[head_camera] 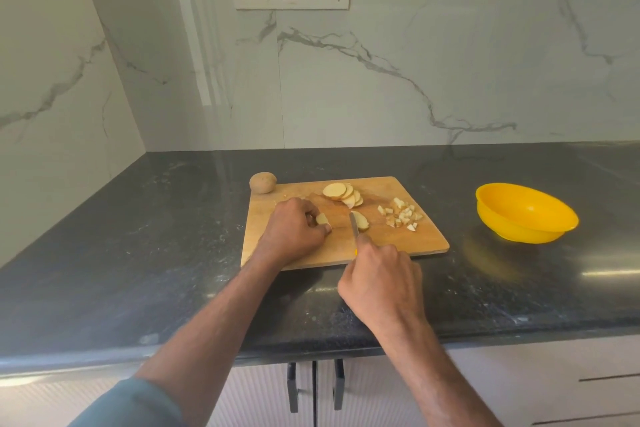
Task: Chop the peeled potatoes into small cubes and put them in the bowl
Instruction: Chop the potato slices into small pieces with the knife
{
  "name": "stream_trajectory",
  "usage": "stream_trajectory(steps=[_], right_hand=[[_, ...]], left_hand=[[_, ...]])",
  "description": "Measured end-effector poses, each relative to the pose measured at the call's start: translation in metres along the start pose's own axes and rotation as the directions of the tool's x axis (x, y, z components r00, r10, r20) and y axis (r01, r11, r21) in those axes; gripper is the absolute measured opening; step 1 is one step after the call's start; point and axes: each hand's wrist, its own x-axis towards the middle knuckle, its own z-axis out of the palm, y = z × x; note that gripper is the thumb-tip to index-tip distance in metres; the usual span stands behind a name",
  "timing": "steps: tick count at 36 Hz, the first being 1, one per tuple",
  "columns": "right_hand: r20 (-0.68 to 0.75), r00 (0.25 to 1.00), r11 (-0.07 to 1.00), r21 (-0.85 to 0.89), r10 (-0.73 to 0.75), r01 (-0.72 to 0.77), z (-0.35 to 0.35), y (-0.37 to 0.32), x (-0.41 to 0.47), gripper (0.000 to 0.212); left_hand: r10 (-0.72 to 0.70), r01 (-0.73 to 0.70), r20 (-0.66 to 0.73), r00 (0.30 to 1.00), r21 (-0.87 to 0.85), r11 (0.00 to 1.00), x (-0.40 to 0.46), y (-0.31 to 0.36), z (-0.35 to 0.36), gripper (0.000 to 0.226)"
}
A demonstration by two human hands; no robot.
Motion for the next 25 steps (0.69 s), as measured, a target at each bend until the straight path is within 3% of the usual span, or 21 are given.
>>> stream_trajectory(steps=[9,16,25], right_hand=[[-0.07,0.997,0.999,0.02,-0.043,0.045,0.003,-0.002,0.002,0.042],[-0.076,0.989,0.984,0.114,-0.129,0.137,0.008,-0.007,0.02,0.035],[-0.064,0.988,0.98,0.13,-0.142,0.15,0.017,-0.005,0.026,0.031]], left_hand=[[-0.003,0.002,-0.007,1.0,-0.007,1.0,-0.002,0.001,-0.002,0.02],[-0.051,0.049,-0.04,0.998,-0.055,0.997,-0.003,-0.001,-0.004,0.021],[-0.027,0.026,-0.025,0.999,-0.027,0.999,-0.001,-0.002,-0.007,0.019]])
